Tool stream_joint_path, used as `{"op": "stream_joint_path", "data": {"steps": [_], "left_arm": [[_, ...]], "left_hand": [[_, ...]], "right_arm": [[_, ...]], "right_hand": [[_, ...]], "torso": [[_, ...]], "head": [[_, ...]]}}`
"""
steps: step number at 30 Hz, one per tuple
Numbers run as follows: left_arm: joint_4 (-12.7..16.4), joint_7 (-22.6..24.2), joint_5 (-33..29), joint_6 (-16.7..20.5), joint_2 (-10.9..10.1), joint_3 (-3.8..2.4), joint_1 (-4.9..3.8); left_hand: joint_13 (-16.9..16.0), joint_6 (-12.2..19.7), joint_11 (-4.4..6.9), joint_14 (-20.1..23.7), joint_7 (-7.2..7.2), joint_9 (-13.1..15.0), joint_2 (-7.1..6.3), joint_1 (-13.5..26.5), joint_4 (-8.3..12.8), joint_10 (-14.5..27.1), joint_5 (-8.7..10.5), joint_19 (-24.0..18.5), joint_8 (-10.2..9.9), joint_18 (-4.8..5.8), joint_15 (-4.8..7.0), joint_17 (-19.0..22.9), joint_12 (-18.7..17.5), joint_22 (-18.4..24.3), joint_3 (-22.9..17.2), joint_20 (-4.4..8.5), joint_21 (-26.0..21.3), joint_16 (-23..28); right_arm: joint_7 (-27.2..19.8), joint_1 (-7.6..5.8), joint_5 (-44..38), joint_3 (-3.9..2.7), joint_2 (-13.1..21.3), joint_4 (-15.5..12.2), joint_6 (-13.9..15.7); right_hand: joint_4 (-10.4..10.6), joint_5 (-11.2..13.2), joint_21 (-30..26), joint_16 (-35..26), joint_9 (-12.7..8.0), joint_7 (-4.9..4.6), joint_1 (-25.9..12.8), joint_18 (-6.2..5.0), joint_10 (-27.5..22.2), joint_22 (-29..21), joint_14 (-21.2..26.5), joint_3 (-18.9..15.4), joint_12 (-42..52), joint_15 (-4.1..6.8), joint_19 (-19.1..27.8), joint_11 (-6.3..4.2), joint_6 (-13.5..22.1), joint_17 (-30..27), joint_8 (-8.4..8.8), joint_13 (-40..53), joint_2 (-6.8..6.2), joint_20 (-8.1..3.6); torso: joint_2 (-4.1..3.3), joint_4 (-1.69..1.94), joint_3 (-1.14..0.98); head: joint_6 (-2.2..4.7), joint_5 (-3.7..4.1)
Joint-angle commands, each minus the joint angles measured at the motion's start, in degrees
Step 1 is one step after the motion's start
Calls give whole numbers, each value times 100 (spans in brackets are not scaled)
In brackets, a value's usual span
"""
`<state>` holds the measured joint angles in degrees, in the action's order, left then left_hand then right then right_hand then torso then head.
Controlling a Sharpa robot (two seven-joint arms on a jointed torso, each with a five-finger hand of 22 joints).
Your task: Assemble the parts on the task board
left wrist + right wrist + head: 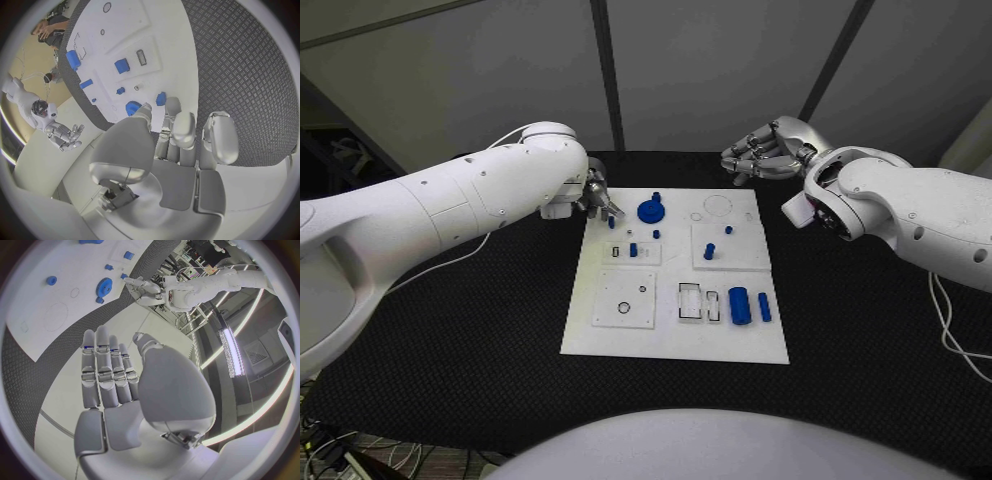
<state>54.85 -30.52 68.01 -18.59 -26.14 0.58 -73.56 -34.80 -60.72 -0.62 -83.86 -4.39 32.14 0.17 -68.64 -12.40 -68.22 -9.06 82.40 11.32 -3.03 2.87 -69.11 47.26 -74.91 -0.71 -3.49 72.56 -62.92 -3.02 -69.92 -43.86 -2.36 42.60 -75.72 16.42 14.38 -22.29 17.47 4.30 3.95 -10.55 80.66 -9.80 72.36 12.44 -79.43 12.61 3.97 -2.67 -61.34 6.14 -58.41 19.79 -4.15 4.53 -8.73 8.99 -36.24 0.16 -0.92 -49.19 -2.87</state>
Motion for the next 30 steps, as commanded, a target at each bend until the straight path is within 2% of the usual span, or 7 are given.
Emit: {"op": "stream_joint_path", "data": {"steps": [1,10,18,24,26,30], "left_arm": [[-15,43,-46,-92,13,1,-6],[-66,39,-115,-142,41,7,3],[-112,34,-154,-181,64,9,21],[-127,35,-203,-213,77,9,30],[-128,39,-221,-227,80,9,33],[-127,62,-261,-219,80,9,38]], "left_hand": [[9,-50,38,-29,-9,-9,16,-62,31,-11,-25,33,-30,-60,24,2,13,-954,-4,21,7,-15],[25,-59,41,-29,-6,-31,60,-145,71,-11,-27,32,-39,-61,26,5,9,-957,-33,23,-3,-14],[48,-78,51,-30,5,-56,131,-269,134,-9,-26,35,-44,-60,33,5,-1,-966,-107,28,-2,-16],[75,-96,69,-33,25,-80,193,-445,245,-11,-24,42,-47,-58,46,1,-16,-977,-228,37,5,-24],[88,-126,82,-36,43,-83,230,-513,288,-19,-20,44,-34,-57,52,-1,-22,-981,-291,41,7,-29],[125,-157,107,-40,72,-95,296,-692,415,-30,-12,45,-22,-58,73,-4,-54,-989,-470,58,1,-35]], "right_arm": [[-44,-10,-5,-2,-9,-2,-33],[-47,-10,-5,-2,-3,-15,-28],[-49,-10,-5,-2,4,-21,-24],[-51,-10,-5,-2,4,-21,-25],[-52,-10,-5,-2,3,-20,-25],[-52,-10,-5,-2,2,-18,-26]], "right_hand": [[-8,-20,-19,-32,-6,-1,-34,-62,-38,-6,20,-42,-19,-18,-18,18,20,-1,20,4,-3,40],[-15,-27,-27,-35,-6,-2,-25,-63,-43,-11,22,-38,-17,-19,-19,18,23,-2,19,5,2,42],[-15,-27,-27,-35,-6,-2,-25,-63,-43,-11,22,-38,-17,-19,-19,18,23,-2,19,5,2,42],[-15,-27,-27,-35,-6,-2,-25,-63,-43,-11,22,-38,-17,-19,-19,18,23,-2,19,5,2,42],[-15,-27,-27,-35,-6,-2,-25,-63,-43,-11,22,-38,-17,-19,-19,18,23,-2,19,5,2,42],[-15,-27,-27,-35,-6,-2,-25,-63,-43,-11,22,-38,-17,-19,-19,18,23,-2,19,5,2,42]], "torso": [[-5,-5,-1],[-3,6,-1],[-1,0,0],[-2,-1,-1],[-3,-1,0],[-2,1,1]], "head": [[-4,8],[-26,9],[-27,8],[-38,16],[-48,50],[-52,39]]}}
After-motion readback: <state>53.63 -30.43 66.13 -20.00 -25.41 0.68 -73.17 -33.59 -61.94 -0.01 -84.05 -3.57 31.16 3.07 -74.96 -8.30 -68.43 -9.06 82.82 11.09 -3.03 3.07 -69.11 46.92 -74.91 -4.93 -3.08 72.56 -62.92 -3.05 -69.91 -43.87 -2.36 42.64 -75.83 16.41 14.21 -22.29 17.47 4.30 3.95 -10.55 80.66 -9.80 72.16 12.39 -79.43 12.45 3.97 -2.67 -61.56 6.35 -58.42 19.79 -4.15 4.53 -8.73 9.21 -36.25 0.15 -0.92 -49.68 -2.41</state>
